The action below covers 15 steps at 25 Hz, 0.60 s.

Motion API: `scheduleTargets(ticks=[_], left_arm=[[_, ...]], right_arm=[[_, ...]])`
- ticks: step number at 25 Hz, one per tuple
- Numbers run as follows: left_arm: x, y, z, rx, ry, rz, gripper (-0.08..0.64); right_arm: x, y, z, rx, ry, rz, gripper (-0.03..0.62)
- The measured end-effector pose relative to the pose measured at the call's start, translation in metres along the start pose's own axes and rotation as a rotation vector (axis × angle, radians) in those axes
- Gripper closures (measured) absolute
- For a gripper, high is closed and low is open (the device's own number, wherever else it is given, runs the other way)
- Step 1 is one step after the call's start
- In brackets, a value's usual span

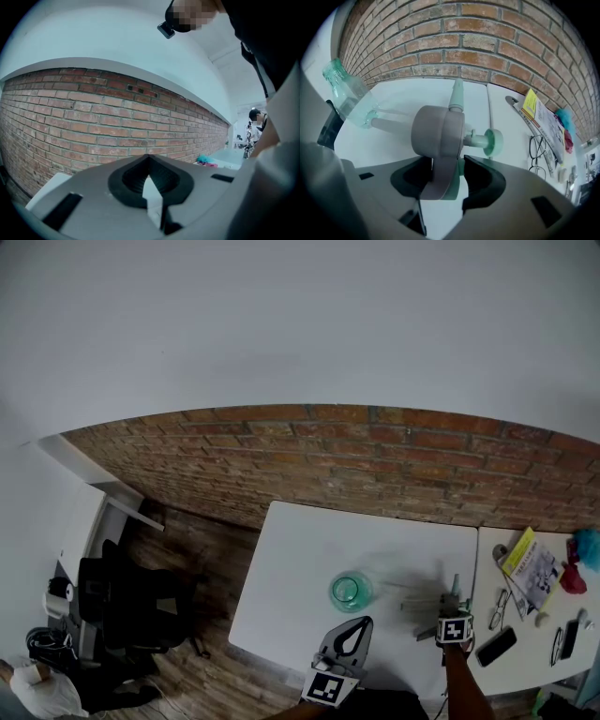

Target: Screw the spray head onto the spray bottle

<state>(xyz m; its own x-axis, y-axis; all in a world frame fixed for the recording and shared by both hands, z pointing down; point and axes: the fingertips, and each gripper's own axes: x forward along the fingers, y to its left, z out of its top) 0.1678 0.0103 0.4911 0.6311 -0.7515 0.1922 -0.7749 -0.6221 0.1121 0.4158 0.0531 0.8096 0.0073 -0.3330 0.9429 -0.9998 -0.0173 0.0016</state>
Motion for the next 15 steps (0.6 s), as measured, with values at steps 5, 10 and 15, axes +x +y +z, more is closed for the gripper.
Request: scheduleTargets(ticks=[5, 10, 15], left_arm=[[-0.004, 0.005, 0.0, -0.006, -0.007, -0.006, 0.561], [-0.007, 0.009, 0.005, -0.023, -0.027, -0.025, 0.561], [-0.011, 0.014, 0.01, -0.019, -0.04, -0.038, 0.561]], right_arm=[[-0.025, 0.002, 0.016, -0.003, -0.056, -0.021, 0.374], [-0.046, 0.008, 0.031, 0.022, -0.12, -0.009, 0.374], [-0.072, 0.013, 0.052, 0.017, -0.201, -0.017, 0.374]])
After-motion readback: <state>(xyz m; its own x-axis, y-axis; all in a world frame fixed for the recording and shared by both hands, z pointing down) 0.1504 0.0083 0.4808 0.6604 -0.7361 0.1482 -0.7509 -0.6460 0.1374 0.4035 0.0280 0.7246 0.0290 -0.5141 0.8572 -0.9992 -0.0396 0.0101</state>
